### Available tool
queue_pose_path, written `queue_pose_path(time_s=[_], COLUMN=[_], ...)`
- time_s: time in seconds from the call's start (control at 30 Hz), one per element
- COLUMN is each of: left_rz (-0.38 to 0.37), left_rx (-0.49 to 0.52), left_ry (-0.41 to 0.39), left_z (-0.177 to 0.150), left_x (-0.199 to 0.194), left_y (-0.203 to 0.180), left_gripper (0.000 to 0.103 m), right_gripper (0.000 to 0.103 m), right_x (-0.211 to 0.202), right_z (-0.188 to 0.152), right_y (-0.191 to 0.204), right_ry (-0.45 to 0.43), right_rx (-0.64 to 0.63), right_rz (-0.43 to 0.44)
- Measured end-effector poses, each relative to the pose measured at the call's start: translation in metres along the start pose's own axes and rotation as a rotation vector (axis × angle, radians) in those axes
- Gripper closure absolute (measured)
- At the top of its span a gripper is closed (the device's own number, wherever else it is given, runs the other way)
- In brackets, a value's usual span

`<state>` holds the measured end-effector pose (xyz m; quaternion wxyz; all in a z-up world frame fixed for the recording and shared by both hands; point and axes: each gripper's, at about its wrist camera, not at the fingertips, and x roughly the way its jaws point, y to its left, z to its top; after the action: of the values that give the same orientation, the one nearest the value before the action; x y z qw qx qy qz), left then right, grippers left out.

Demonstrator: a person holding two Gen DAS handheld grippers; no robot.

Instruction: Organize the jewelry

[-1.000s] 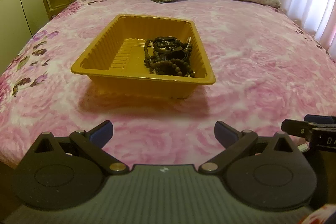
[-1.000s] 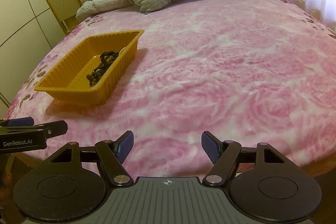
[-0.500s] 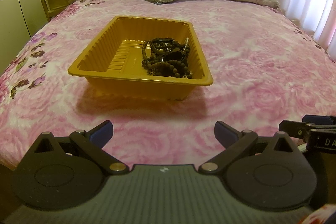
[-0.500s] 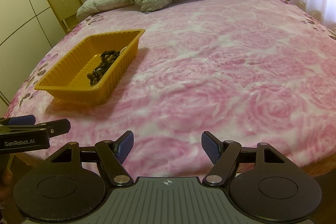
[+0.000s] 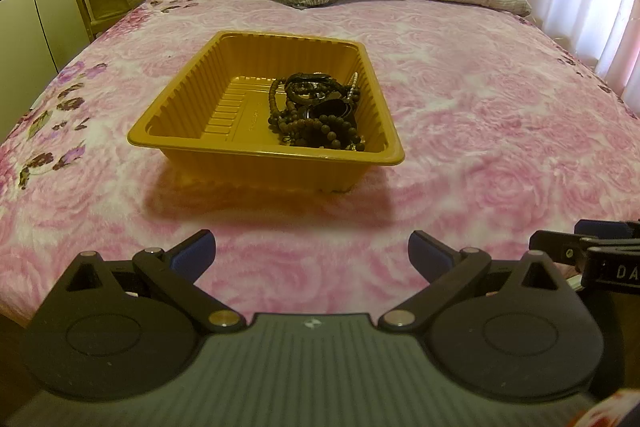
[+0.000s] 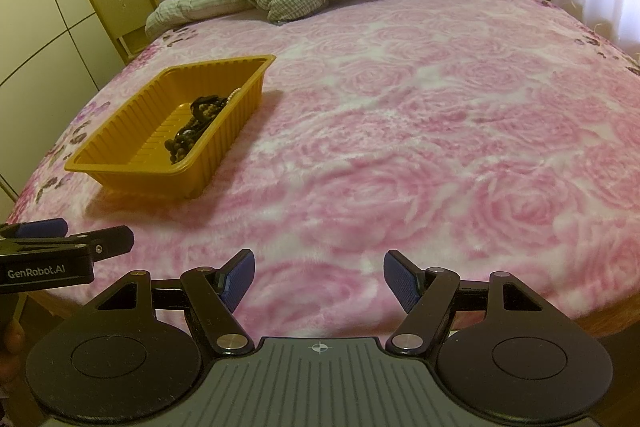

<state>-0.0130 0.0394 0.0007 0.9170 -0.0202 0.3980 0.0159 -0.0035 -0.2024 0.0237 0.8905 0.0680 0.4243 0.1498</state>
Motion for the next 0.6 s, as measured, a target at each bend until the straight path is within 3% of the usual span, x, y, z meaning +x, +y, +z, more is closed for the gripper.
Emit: queue_pose_path(time_s=[0.6], left_rz=[-0.004], left_rx=[0.006], left_ry=[-0.003], left_z=[0.0047], left_x=[0.0008], left_y=[-0.0032], left_gripper=[0.001], right_gripper=[0.032], right_x=[0.0013], right_z=[0.0021], right_y=[0.0018], right_ry=[-0.004], right_rx=[-0.003], right_rz=[0.0])
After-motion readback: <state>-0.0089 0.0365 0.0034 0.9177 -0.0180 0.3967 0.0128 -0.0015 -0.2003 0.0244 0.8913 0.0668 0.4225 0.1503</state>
